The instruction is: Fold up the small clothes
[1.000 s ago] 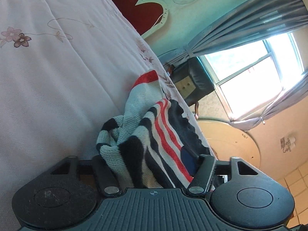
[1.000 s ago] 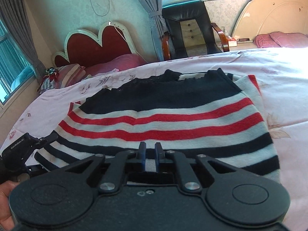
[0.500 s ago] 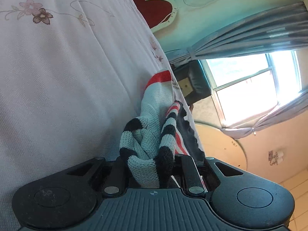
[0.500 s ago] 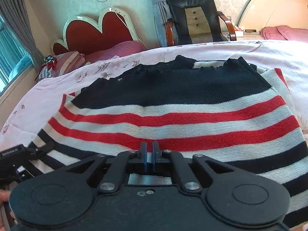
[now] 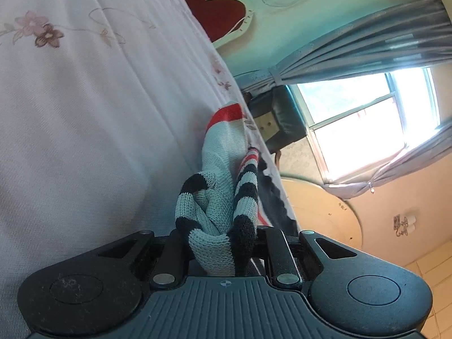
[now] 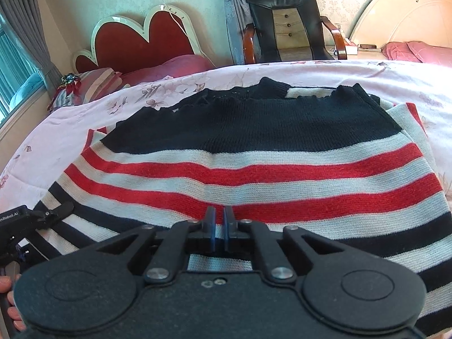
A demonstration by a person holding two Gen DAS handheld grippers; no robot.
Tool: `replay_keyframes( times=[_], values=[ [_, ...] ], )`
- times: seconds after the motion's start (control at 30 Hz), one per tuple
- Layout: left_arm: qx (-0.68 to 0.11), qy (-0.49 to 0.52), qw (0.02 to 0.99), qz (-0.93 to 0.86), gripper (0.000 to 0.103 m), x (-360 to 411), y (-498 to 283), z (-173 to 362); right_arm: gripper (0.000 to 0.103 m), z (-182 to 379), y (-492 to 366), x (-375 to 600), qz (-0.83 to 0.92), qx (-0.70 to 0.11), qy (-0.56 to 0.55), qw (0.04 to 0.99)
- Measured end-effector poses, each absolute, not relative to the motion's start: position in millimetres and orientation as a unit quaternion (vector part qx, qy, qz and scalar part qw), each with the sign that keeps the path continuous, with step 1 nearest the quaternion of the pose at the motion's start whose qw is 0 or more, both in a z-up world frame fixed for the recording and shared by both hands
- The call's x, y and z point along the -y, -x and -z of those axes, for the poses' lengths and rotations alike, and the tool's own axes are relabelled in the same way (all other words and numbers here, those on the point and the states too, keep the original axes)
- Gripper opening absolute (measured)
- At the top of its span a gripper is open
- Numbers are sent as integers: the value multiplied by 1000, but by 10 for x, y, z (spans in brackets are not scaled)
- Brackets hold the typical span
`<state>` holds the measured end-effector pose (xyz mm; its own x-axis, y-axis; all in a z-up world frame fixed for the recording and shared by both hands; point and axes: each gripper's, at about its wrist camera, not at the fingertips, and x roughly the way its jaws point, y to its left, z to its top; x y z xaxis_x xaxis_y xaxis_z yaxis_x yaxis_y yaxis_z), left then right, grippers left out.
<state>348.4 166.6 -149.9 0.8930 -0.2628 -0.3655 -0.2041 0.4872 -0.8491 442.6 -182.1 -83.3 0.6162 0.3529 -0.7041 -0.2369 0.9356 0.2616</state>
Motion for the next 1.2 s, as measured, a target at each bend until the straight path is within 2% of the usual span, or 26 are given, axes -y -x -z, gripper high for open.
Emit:
replay_keyframes(
  times=[0.27,0.43,0.5,0.53,0.57,0.6,0.63,0.67,0.7,0.73,0.77,0.8,0.83,0.9,1.03,1.2],
  values=[
    [-171,457,857,166,16,-1216,-3648,630,3,895,-4424,1903,-164,-401,-108,895],
    [-222,371,868,243,16,-454,-3969,261,0,925,-4440,2003,-166,-403,-147,888],
    [-256,348,864,258,17,-134,-4089,284,0,929,-4454,2203,-163,-409,-208,873],
    [-277,339,860,264,17,17,-4153,319,6,937,-4430,2380,-152,-403,-256,865],
    [-296,328,857,266,17,160,-4203,375,18,955,-4371,2631,-129,-388,-312,858],
    [-322,313,853,267,17,330,-4265,459,24,983,-4295,2883,-109,-373,-356,850],
    [-351,295,848,264,18,490,-4321,553,26,1005,-4223,3096,-95,-360,-390,842],
    [-378,273,845,262,23,653,-4369,653,39,1016,-4134,3322,-81,-346,-418,836],
    [-400,253,841,262,33,800,-4387,743,50,1015,-4058,3500,-65,-336,-431,835],
    [-402,232,846,263,36,919,-4345,794,52,1008,-3999,3643,-60,-329,-442,833],
    [-391,221,852,267,46,970,-4287,776,53,1004,-3966,3745,-65,-326,-452,828],
    [-385,219,852,279,61,996,-4223,734,59,995,-3941,3831,-74,-326,-465,820],
    [-385,227,845,293,65,984,-4145,668,61,976,-3919,3883,-80,-326,-472,815],
    [-373,236,840,317,67,842,-4036,480,69,905,-3884,3925,-94,-327,-467,816],
    [-318,232,875,281,68,284,-3832,179,71,823,-3890,3842,-126,-338,-461,811],
    [-337,251,890,179,68,-418,-4050,383,71,849,-4056,3532,-157,-400,-429,794]
  ],
)
